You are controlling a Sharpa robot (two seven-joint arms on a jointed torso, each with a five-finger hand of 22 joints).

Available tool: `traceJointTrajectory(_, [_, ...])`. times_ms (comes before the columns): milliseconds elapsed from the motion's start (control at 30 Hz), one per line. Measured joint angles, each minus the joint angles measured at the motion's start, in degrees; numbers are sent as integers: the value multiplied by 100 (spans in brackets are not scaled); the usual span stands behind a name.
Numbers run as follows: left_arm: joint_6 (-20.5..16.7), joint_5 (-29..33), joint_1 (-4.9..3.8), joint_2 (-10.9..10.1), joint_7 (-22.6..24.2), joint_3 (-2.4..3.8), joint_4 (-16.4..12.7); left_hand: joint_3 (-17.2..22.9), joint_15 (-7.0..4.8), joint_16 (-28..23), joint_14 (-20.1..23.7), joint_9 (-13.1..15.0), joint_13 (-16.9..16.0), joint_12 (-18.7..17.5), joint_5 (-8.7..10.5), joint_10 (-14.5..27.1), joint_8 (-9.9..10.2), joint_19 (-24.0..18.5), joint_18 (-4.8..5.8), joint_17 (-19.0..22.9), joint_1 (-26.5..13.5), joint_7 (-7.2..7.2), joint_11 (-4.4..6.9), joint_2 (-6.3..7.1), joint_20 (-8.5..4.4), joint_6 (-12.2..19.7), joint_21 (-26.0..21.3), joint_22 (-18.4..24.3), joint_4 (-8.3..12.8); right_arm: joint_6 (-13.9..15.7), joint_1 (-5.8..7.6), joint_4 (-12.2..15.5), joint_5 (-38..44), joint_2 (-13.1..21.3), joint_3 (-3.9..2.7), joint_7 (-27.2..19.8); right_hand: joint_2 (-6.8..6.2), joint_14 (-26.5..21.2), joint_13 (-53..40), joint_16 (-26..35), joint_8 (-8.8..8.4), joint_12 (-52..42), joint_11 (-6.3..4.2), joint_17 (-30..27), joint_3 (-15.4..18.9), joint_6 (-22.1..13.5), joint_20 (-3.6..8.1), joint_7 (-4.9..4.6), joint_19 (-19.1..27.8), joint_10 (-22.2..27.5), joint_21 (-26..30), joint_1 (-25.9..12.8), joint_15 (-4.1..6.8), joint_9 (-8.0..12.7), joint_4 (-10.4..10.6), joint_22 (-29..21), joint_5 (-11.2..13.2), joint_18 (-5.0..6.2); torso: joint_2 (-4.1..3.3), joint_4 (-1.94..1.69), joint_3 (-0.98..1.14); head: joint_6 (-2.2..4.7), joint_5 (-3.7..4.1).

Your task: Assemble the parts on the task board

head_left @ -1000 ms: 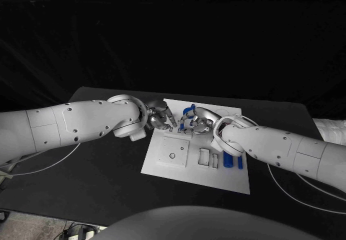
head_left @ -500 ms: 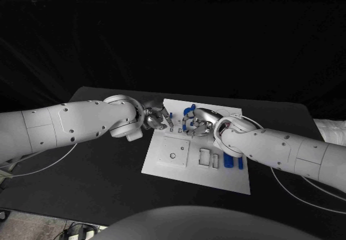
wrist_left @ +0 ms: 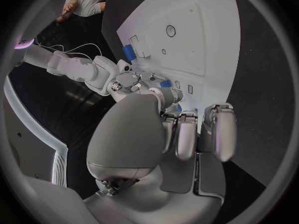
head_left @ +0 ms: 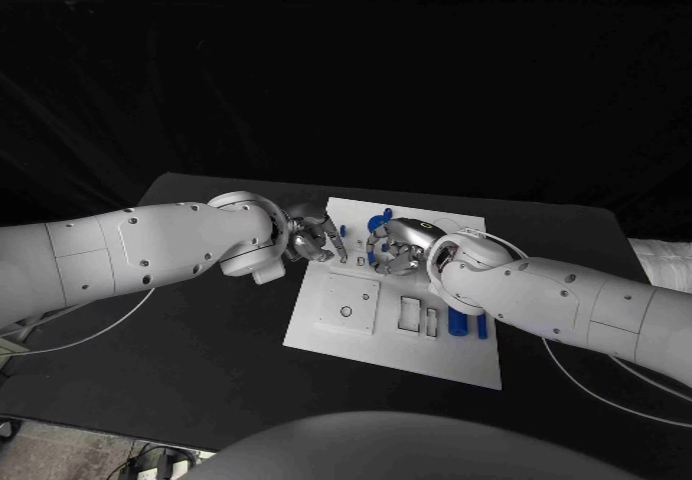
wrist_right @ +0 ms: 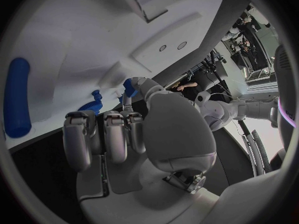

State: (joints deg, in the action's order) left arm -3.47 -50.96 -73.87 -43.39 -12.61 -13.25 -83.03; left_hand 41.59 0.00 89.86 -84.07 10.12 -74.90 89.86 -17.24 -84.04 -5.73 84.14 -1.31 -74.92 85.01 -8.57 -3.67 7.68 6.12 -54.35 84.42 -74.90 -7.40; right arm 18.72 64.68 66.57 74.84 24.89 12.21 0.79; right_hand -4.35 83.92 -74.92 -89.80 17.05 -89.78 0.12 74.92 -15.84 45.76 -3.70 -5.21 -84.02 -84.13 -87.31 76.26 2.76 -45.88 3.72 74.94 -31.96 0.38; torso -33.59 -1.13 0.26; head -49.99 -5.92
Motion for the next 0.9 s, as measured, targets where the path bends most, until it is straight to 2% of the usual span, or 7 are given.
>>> traceJointTrajectory(300, [30, 0, 4, 2, -10, 0, -1, 0, 0, 0, 0, 0, 0, 0, 0, 0, 0, 0, 0, 0, 0, 0, 0, 0, 0, 0, 0, 0, 0, -112, 0, -38, 22, -21, 0, 69, -23, 20, 0, 0, -36, 0, 20, 0, 0, -13, 0, -13, 0, 21, 0, -23, -20, 69, 0, -1, 37, 0, -1, -1, 2, 0, 4])
traceJointTrajectory(433, [46, 0, 5, 3, -17, 0, -2, 0, 0, 0, 0, 0, 0, 0, 0, 0, 0, 0, 0, 1, 0, 0, 0, 0, 0, 0, 0, 0, 0, -160, 0, -52, 25, -26, 0, 94, -22, 7, 0, 0, -156, 0, 20, 0, -16, -48, -26, -49, 15, 21, 0, -23, -33, 180, 16, -1, 91, 0, -1, -2, 2, 0, 2])
traceJointTrajectory(800, [91, 0, 6, 3, -48, 1, -3, -16, 0, 0, 0, -1, 0, 0, 0, 0, -22, 0, 1, 1, -22, 0, 0, -23, 0, 0, 0, 0, 16, -260, 1, -81, 30, -50, -1, 138, -45, 0, 1, 0, -189, 0, 20, -1, -32, -48, -41, -49, 0, 21, 0, -46, -41, 258, 0, -2, 122, 0, -1, -1, 2, 0, -4])
traceJointTrajectory(900, [104, 0, 6, 3, -58, 1, -3, -16, 0, 0, 0, -1, -2, 0, 0, 0, -22, 0, 1, 1, -22, 0, 0, -23, 0, 0, 0, 0, 16, -287, 1, -86, 31, -55, -1, 144, -44, 0, 1, 0, -249, 0, 20, -1, -32, -67, -41, -68, 0, 20, 0, -46, -41, 304, 0, -2, 157, 0, -1, -1, 2, 0, -4])
